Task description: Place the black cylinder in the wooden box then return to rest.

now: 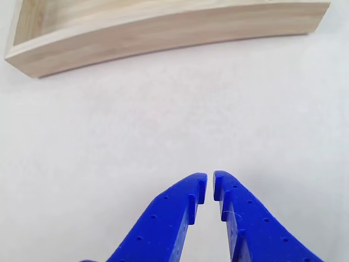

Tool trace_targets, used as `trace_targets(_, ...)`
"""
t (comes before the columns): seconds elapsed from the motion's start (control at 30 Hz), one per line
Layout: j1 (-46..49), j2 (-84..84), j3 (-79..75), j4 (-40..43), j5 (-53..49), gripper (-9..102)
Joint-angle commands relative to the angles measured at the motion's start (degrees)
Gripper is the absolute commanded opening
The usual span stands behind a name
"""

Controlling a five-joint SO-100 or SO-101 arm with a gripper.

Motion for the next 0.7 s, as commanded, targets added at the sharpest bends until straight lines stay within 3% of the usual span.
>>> trace_targets(0.0, -0.79, -0.53, 0.00, 1.49, -0.53, -1)
trace_targets(0.33, -1.49, -0.62, 3.43, 9.05, -0.44, -1)
trace_targets(0.67, -3.25, -0.62, 3.43, 9.40, -2.99, 0)
